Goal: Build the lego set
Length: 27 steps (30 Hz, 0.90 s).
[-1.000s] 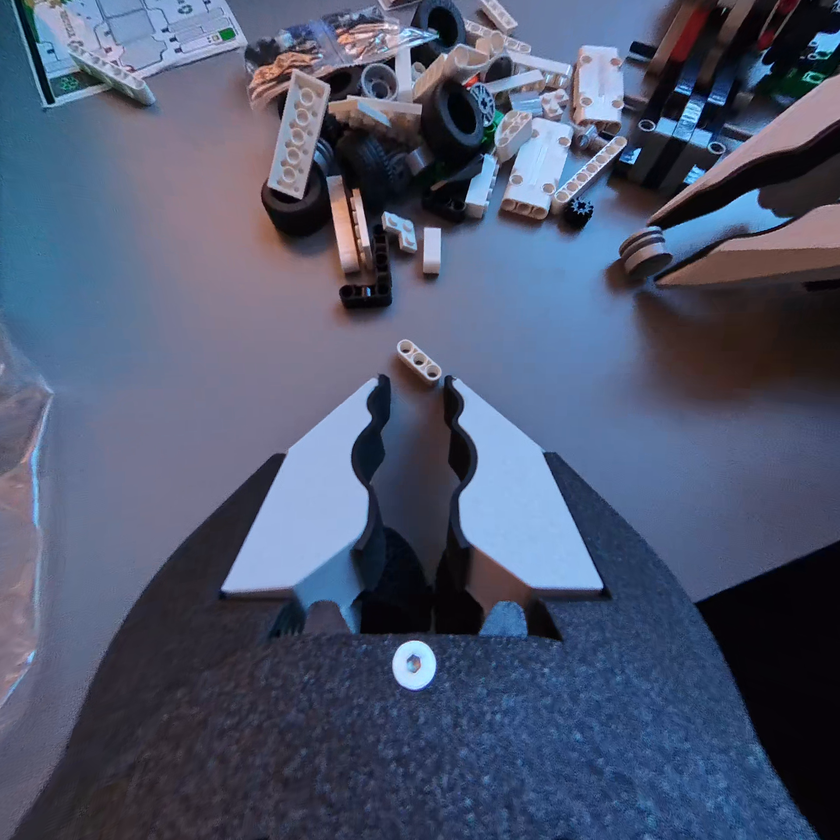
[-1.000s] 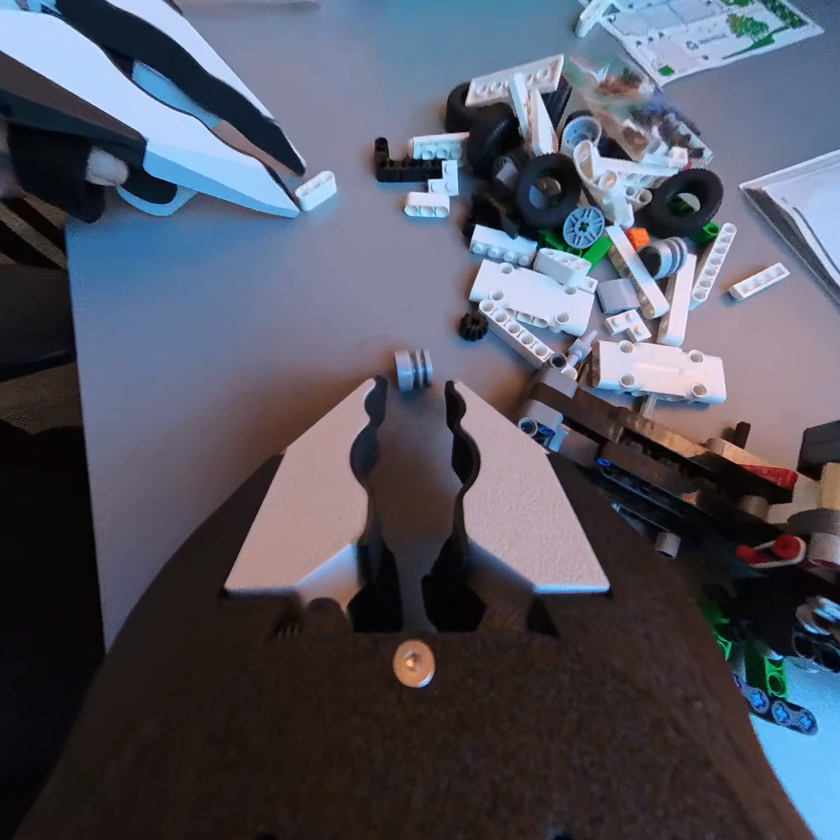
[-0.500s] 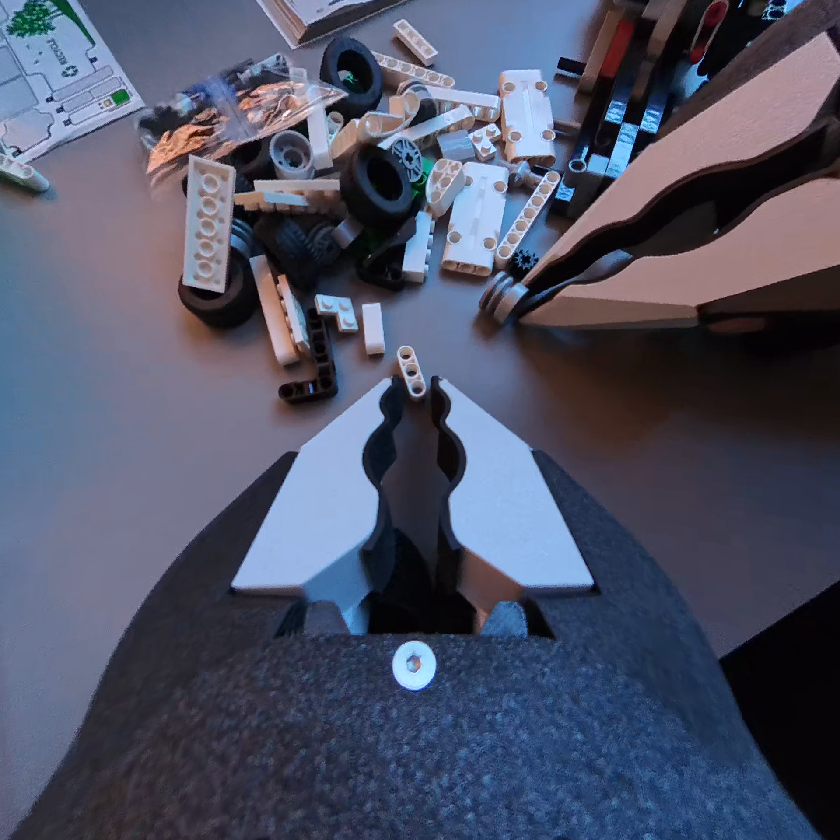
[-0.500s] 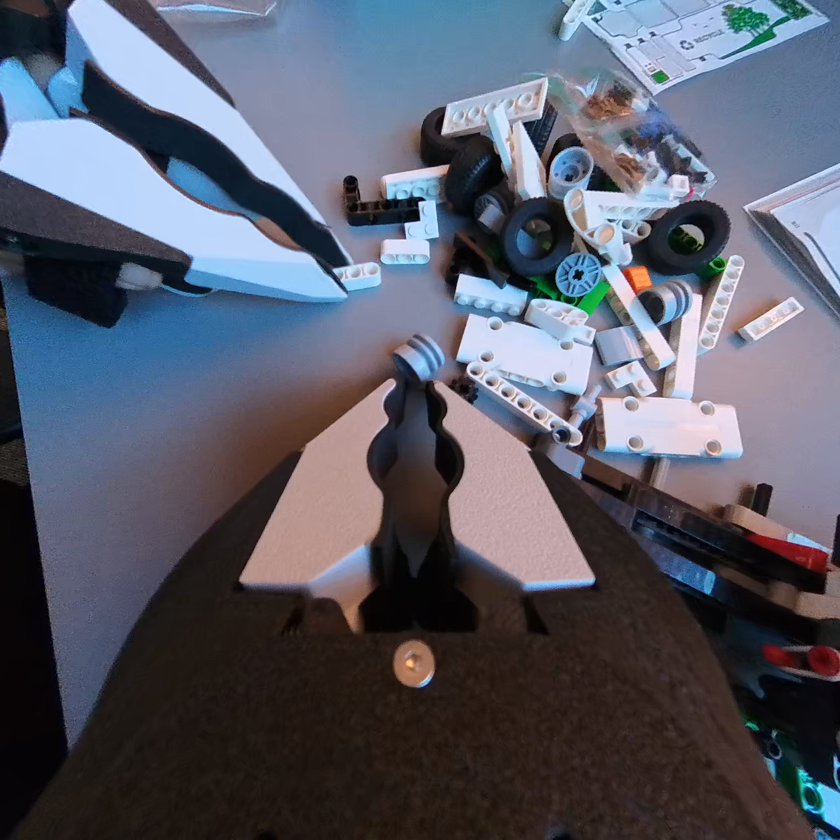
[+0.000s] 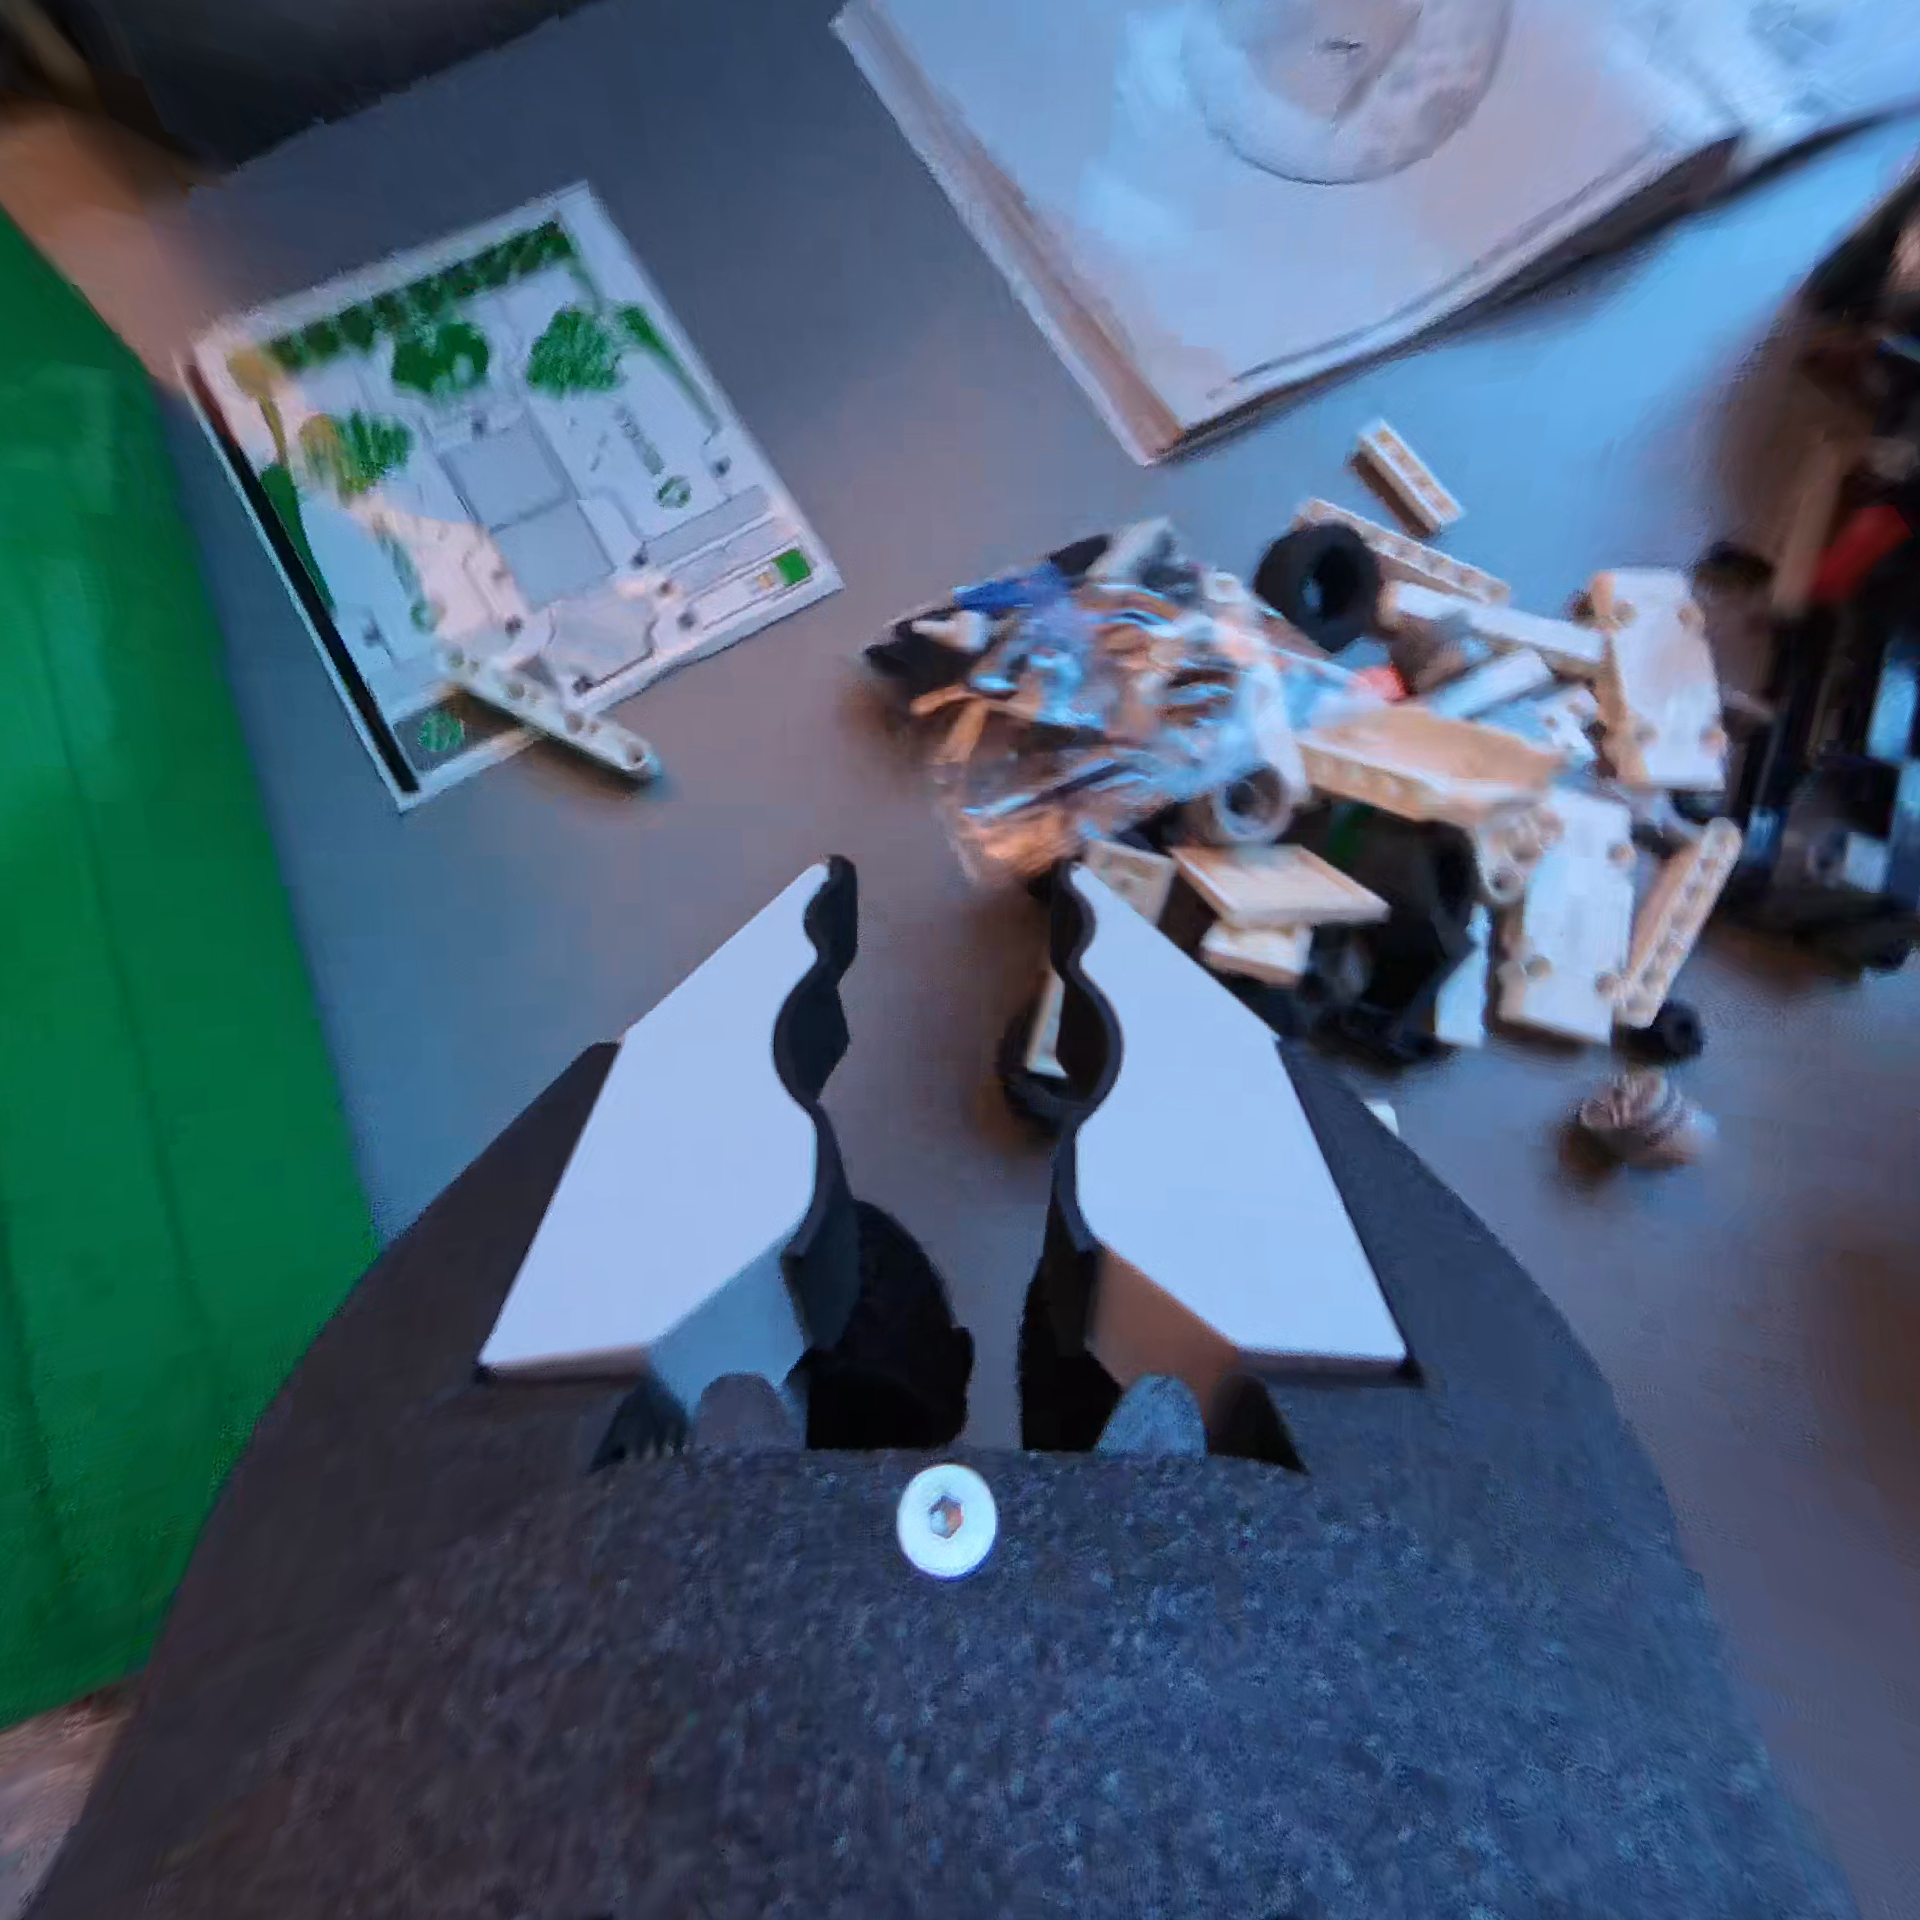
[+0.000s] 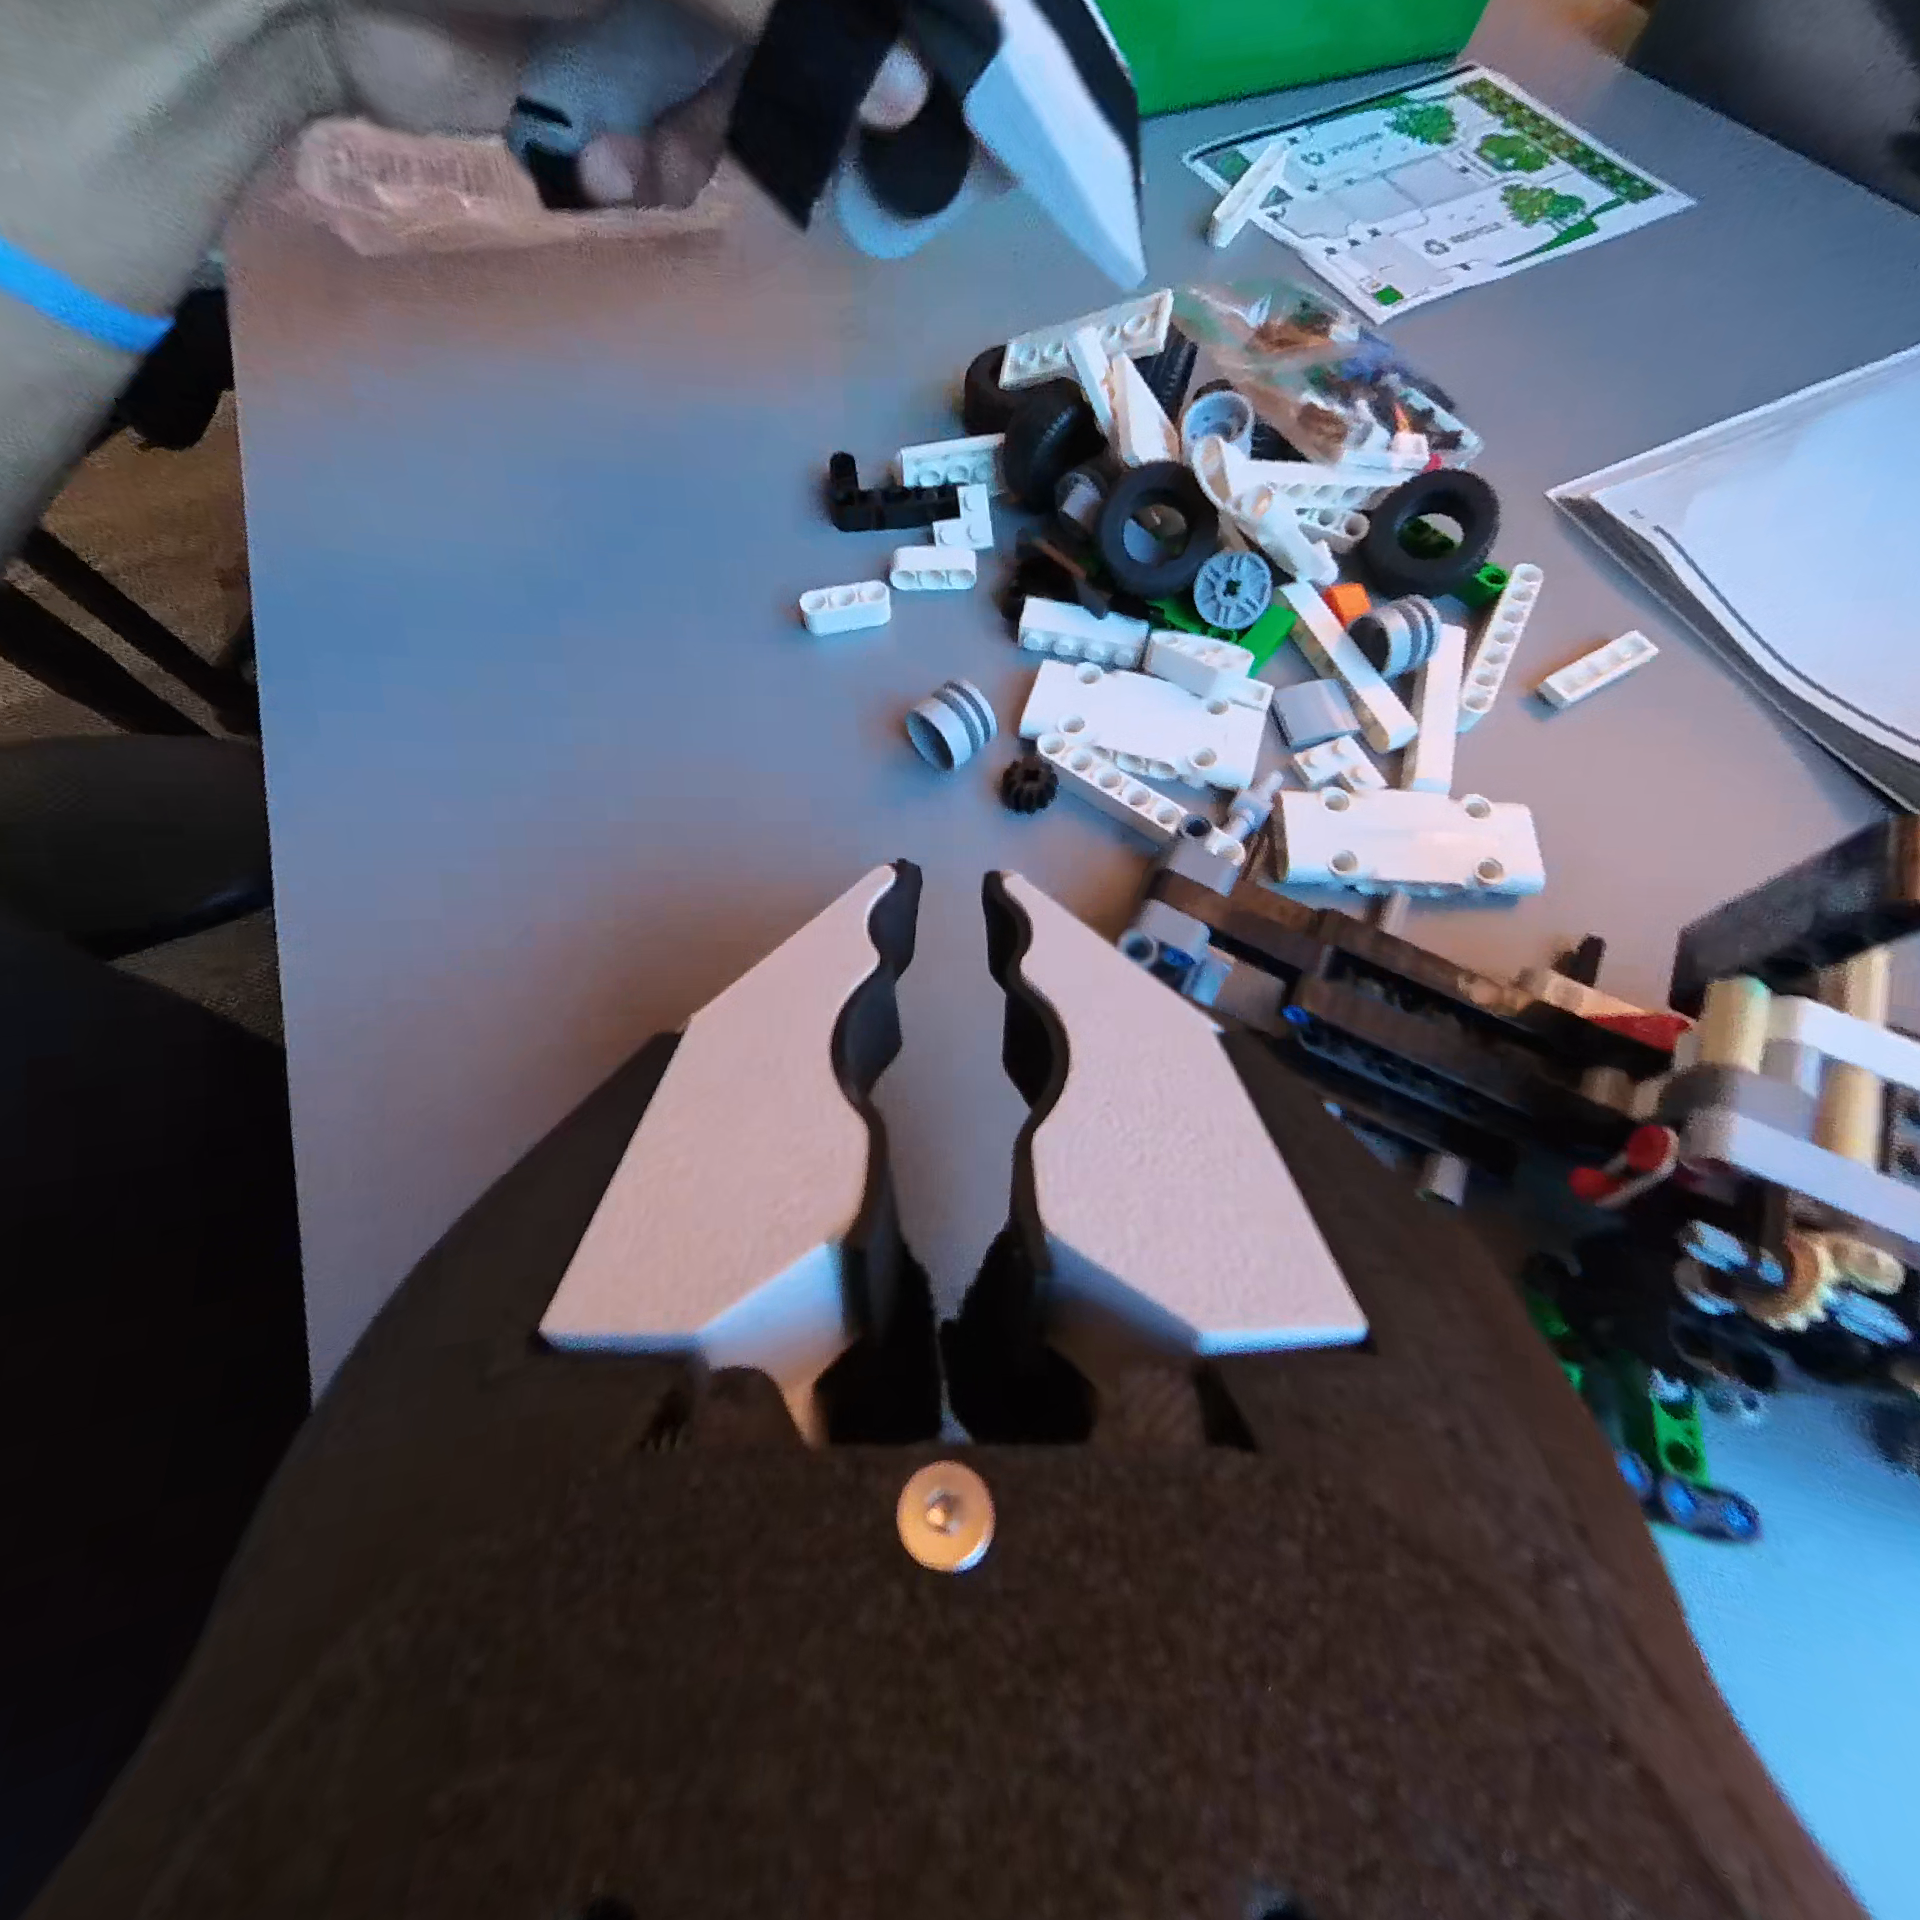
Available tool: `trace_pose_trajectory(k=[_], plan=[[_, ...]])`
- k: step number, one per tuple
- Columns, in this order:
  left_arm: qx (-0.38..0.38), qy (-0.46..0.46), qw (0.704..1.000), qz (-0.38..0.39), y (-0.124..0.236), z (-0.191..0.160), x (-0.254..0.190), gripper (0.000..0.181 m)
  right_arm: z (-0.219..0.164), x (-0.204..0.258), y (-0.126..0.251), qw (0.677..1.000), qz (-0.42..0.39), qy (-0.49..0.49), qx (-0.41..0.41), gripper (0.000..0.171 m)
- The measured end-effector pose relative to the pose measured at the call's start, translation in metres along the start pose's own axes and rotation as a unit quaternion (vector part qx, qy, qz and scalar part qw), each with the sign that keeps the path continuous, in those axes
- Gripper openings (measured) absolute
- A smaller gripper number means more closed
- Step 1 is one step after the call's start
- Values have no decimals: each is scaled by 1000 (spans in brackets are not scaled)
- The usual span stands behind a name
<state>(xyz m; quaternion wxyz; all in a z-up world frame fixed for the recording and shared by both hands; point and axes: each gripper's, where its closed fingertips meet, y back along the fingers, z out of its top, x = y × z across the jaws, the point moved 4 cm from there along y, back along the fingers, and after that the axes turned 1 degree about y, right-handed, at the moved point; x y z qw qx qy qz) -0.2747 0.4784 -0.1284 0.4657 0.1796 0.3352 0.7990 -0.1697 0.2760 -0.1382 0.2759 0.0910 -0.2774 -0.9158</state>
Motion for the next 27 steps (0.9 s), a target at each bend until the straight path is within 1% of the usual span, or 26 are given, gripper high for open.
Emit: trace_pose_trajectory(k=[1, 2, 3, 4, 5, 6, 8, 9, 10, 11, 12, 13, 16, 19, 21, 23, 25, 27], plan=[[19, 41, 999, -17, -6, 0, 8, 34, -2, -3, 4, 1000, -5, 0, -1, 12], [42, 91, 993, -55, -12, -1, 11, 35, -3, -7, 9, 1000, -15, -2, -4, 12], [57, 144, 982, -108, -17, 1, 11, 41, -5, -11, 13, 1000, -23, -6, -8, 12], [58, 194, 966, -163, -22, 5, 9, 51, -6, -14, 18, 999, -27, -13, -12, 12], [52, 231, 949, -210, -25, 10, 4, 46, -8, -17, 22, 999, -30, -22, -17, 12], [50, 245, 941, -229, -28, 10, 2, 45, -8, -20, 26, 999, -32, -32, -24, 12], [45, 245, 945, -211, -34, 8, 3, 47, -10, -25, 33, 998, -32, -50, -35, 12], [34, 252, 942, -217, -34, 10, 1, 45, -10, -27, 37, 997, -34, -55, -38, 12], [21, 266, 936, -230, -34, 13, -1, 37, -11, -30, 39, 997, -38, -59, -40, 12], [12, 278, 930, -239, -35, 15, -1, 24, -13, -32, 42, 996, -42, -60, -41, 11], [7, 282, 930, -236, -36, 15, 1, 9, -14, -34, 44, 996, -45, -60, -40, 11], [1, 281, 932, -230, -37, 17, 3, 0, -14, -37, 46, 996, -48, -60, -40, 11], [-26, 276, 929, -244, -33, 29, 4, 0, -16, -47, 54, 996, -68, -52, -38, 11], [-67, 253, 932, -250, -18, 51, 9, 0, -17, -67, 68, 992, -104, -54, -39, 13], [-111, 234, 930, -262, 1, 72, 10, 0, -23, -85, 81, 987, -138, -75, -39, 20], [-159, 219, 923, -272, 25, 92, 11, 0, -33, -101, 88, 982, -164, -91, -29, 31], [-206, 198, 916, -281, 52, 109, 10, 0, -45, -109, 87, 980, -175, -99, -9, 42], [-241, 178, 911, -282, 79, 120, 6, 0, -53, -108, 80, 980, -173, -100, 11, 49]])
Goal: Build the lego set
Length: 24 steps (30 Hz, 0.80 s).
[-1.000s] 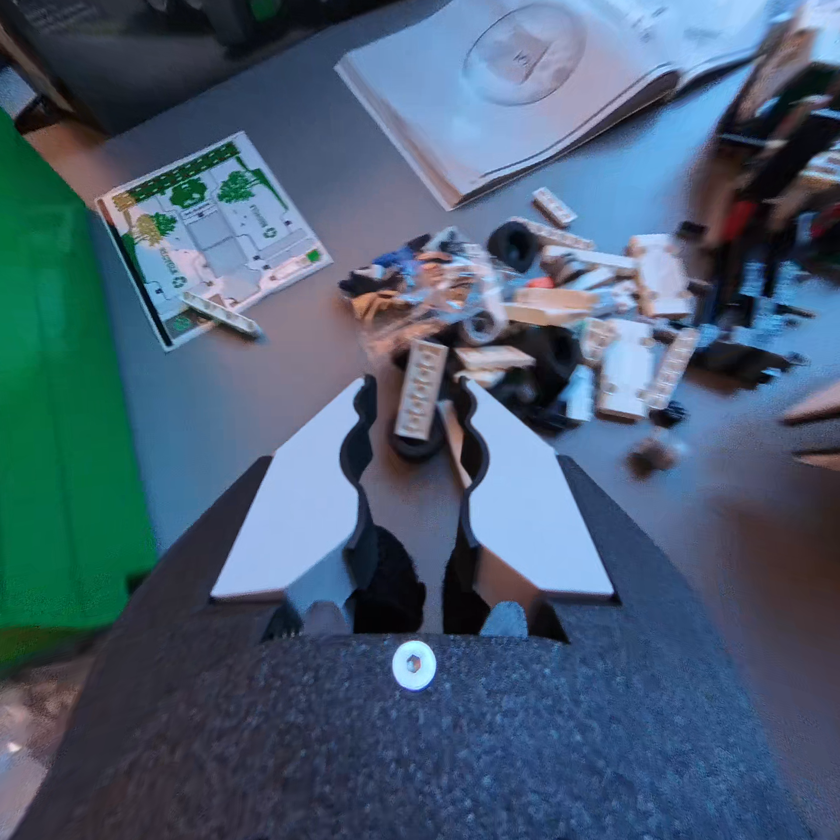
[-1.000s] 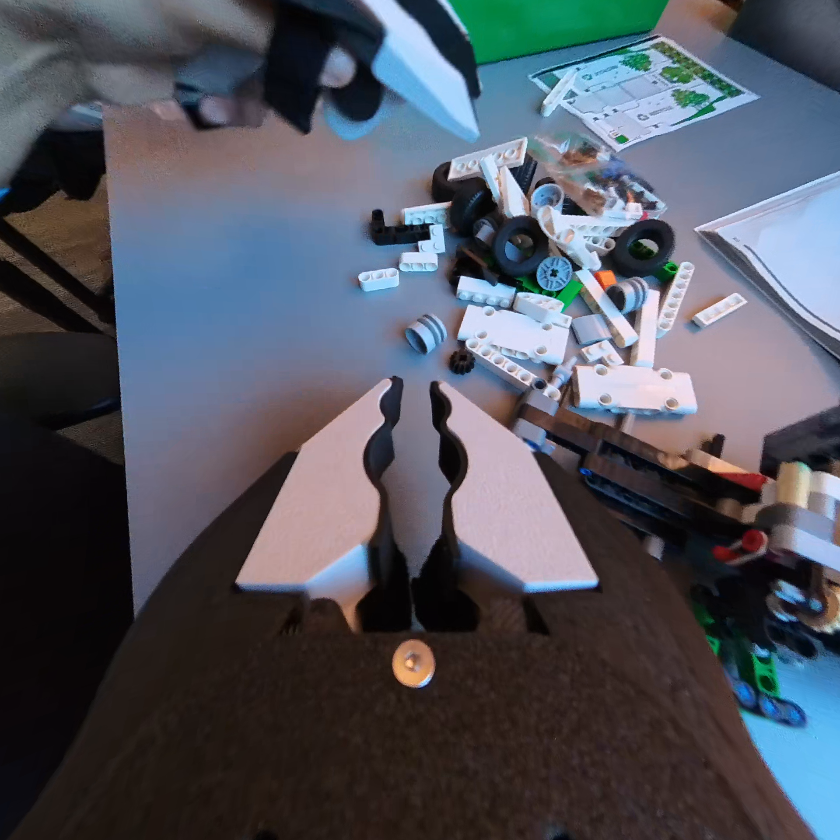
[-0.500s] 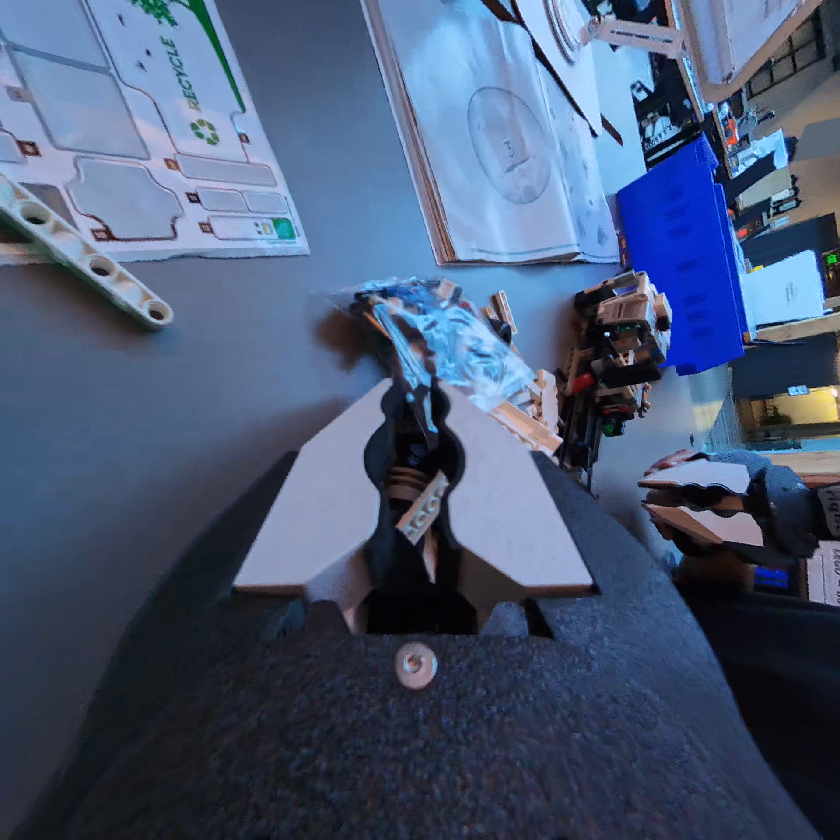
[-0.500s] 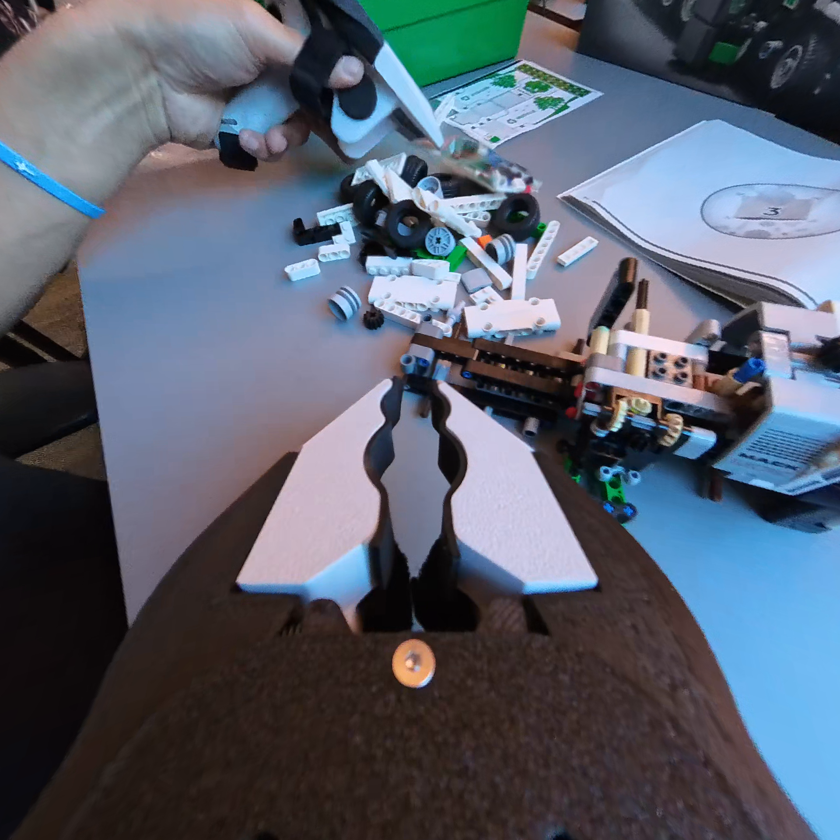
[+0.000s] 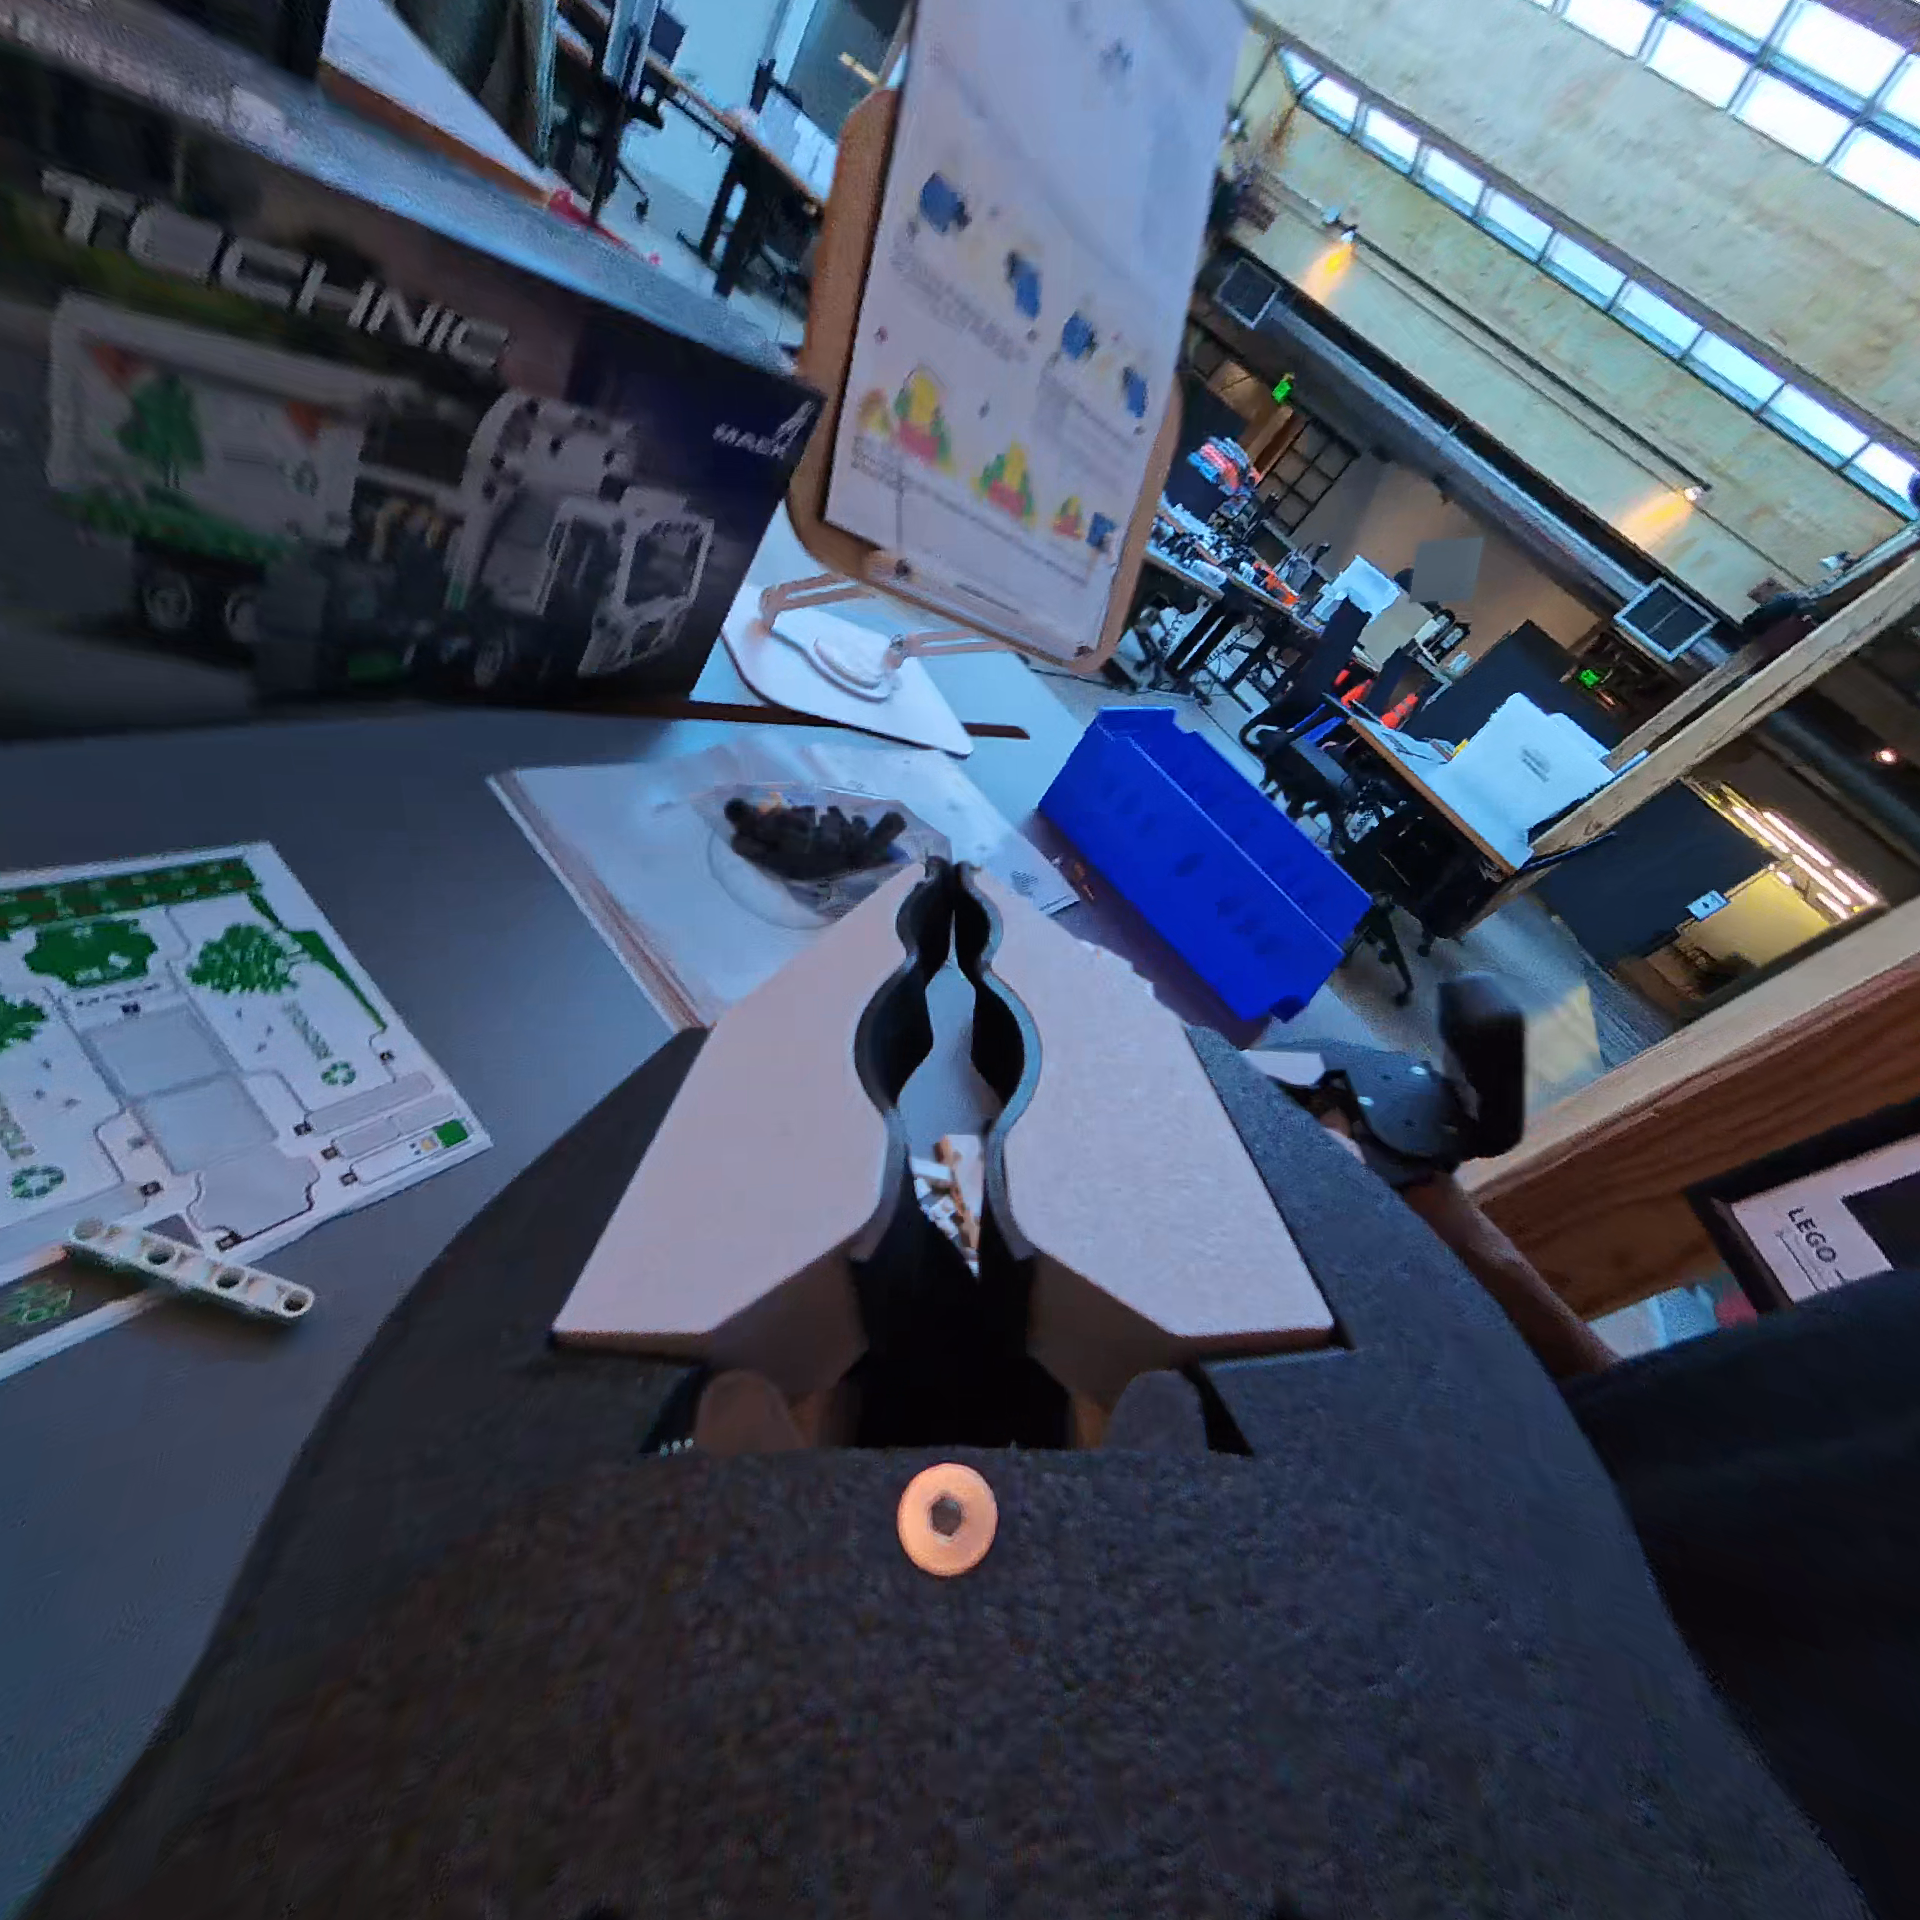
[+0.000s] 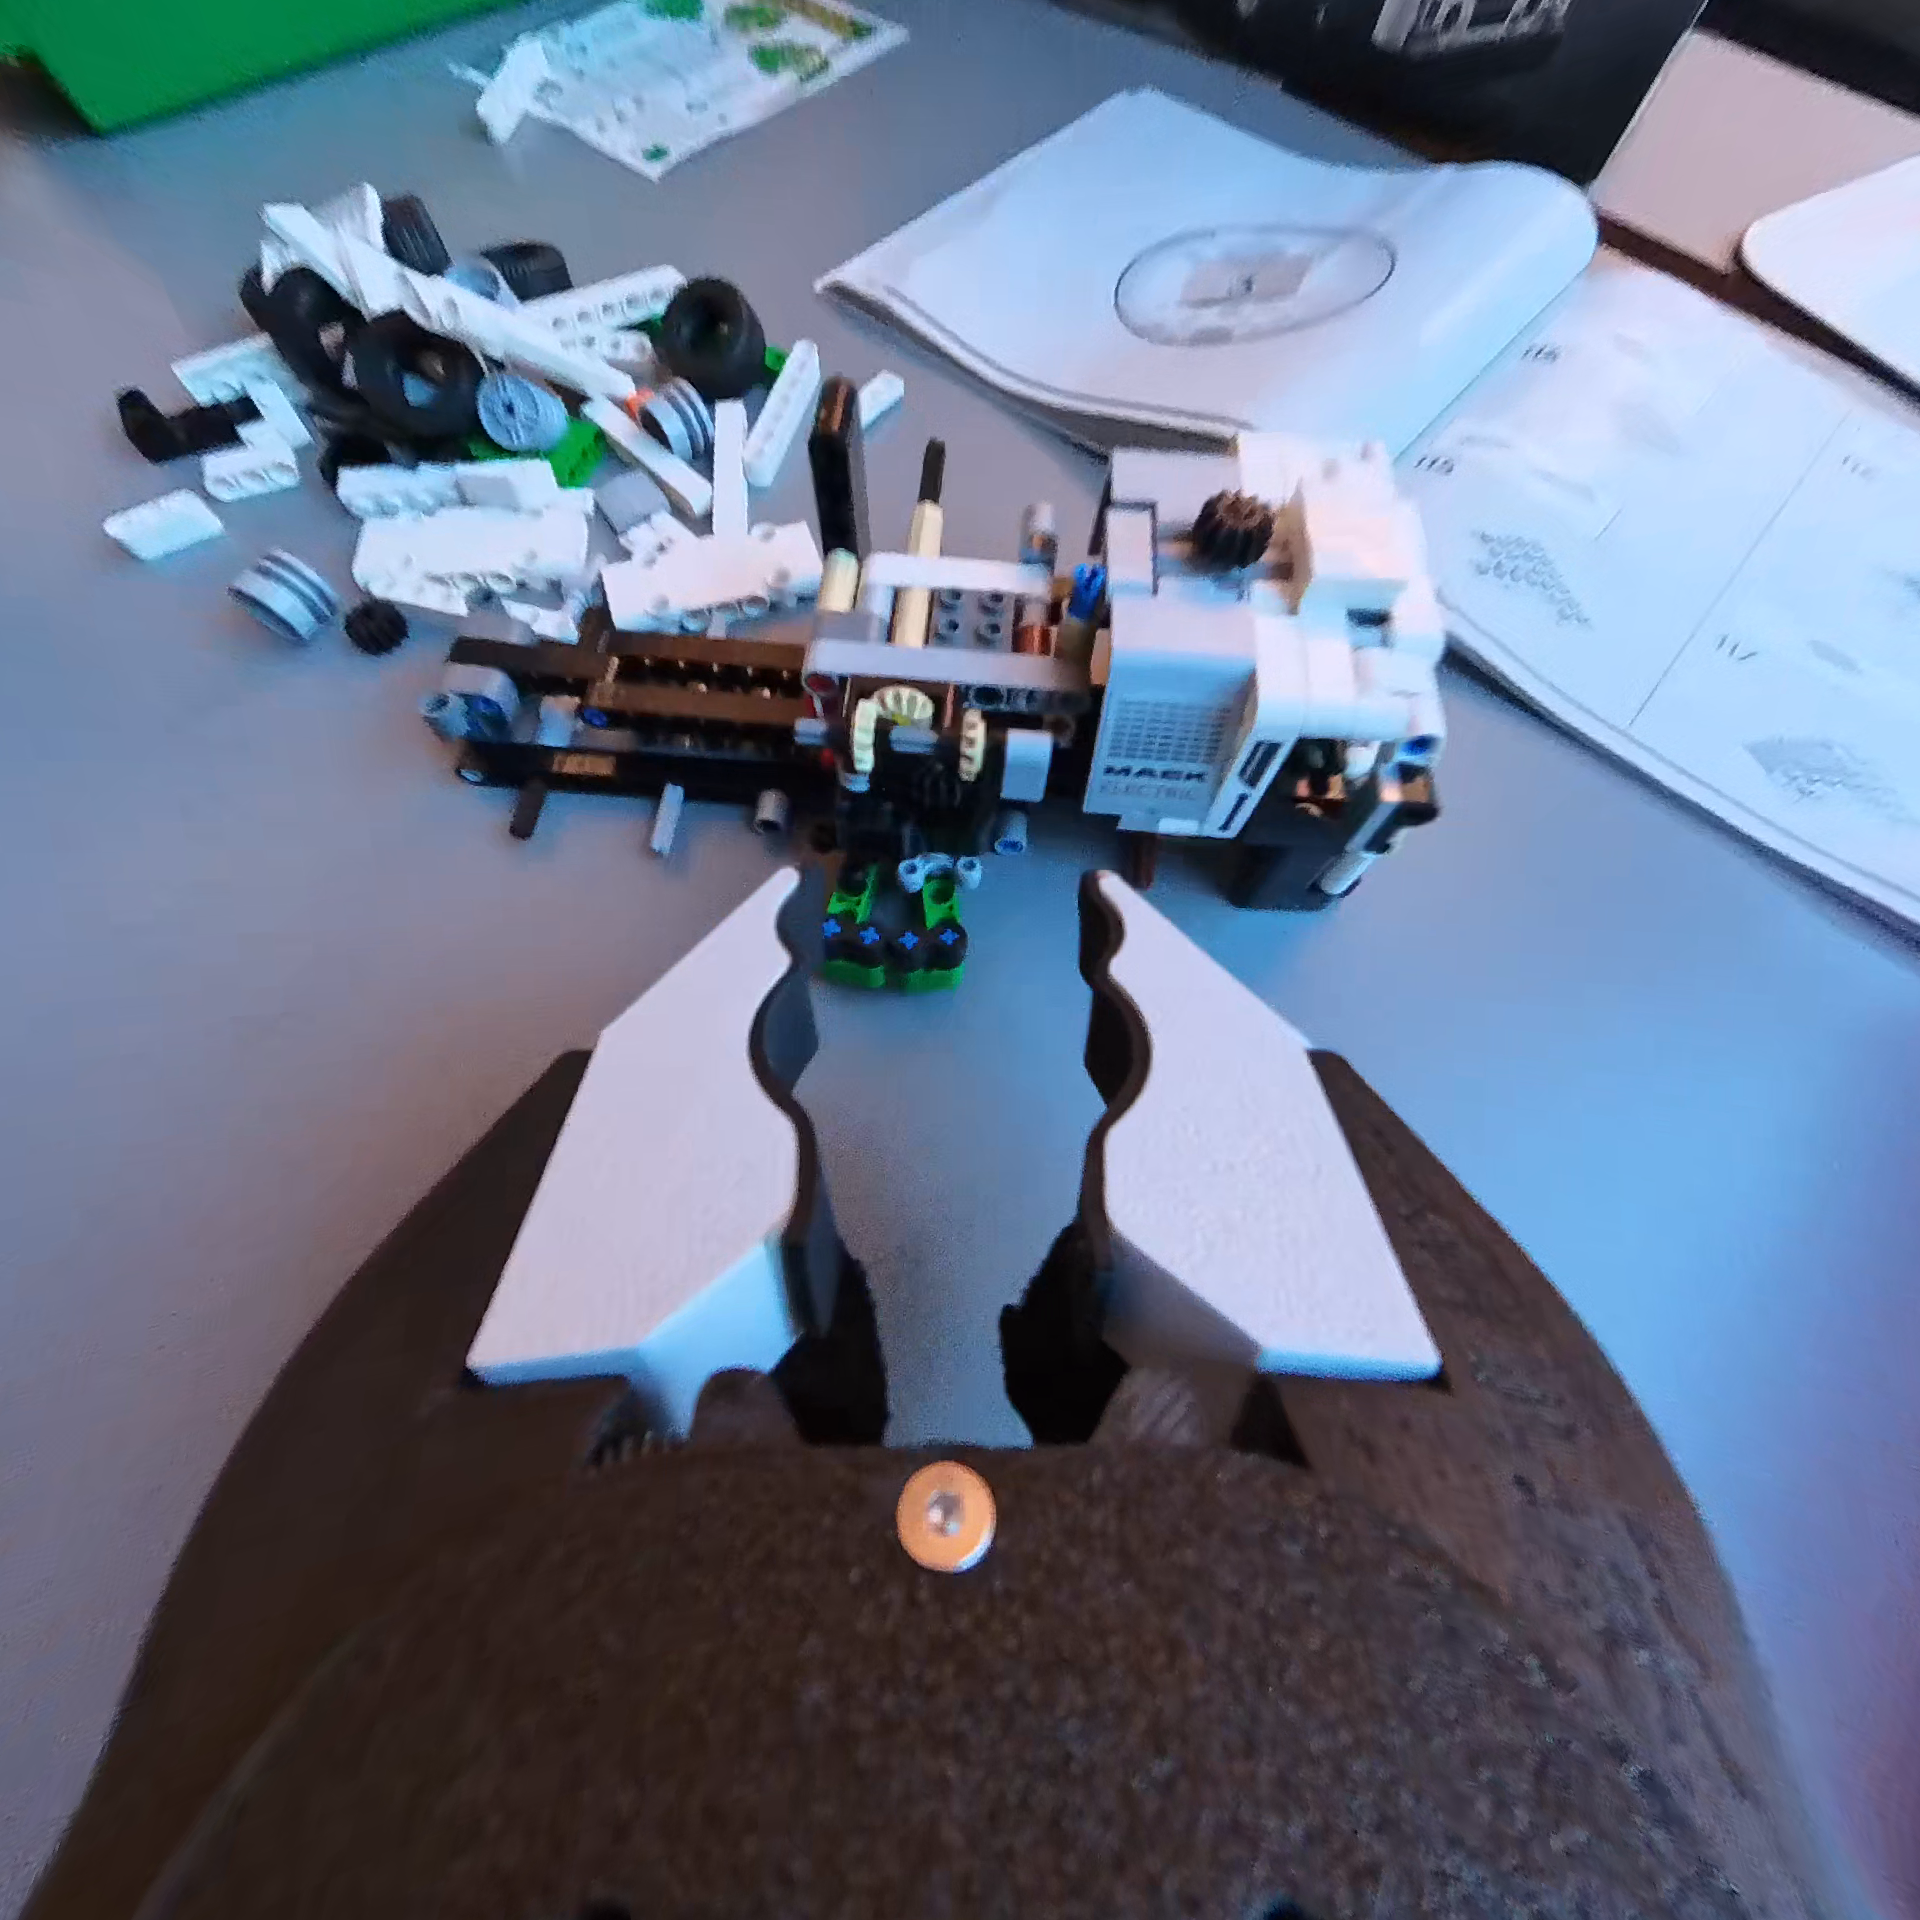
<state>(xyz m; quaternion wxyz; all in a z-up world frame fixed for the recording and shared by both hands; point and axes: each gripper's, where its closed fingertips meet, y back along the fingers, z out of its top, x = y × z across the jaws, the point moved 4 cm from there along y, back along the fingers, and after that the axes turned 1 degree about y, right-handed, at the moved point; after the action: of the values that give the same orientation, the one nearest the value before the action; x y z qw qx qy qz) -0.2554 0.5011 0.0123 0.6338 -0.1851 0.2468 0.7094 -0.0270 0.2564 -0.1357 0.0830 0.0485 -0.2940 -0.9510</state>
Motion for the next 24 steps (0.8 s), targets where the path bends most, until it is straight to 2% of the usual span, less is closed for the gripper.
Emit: trace_pose_trajectory(k=[3, 6, 8, 10, 19, 21, 24], plan=[[-17, -32, 999, -11, 17, 7, -27, 0, -4, 7, -12, 1000, 5, -1, 12, 52], [-5, -46, 999, -6, 28, -7, -41, 0, -4, 10, -24, 1000, 1, -3, 24, 53], [8, -47, 999, 11, 34, -20, -43, 0, -4, 11, -28, 999, -2, 13, 37, 40], [15, -42, 999, 28, 40, -31, -41, 0, -4, 10, -29, 999, -4, 32, 39, 39], [30, -4, 999, 33, 62, -65, -33, 0, -17, -8, -10, 994, 45, 86, 49, 38], [29, 1, 999, 44, 68, -69, -28, 0, -17, -8, -5, 994, 40, 95, 45, 43], [22, 9, 999, 48, 79, -71, -25, 0, -8, -2, 21, 993, 40, 94, 65, 51]])
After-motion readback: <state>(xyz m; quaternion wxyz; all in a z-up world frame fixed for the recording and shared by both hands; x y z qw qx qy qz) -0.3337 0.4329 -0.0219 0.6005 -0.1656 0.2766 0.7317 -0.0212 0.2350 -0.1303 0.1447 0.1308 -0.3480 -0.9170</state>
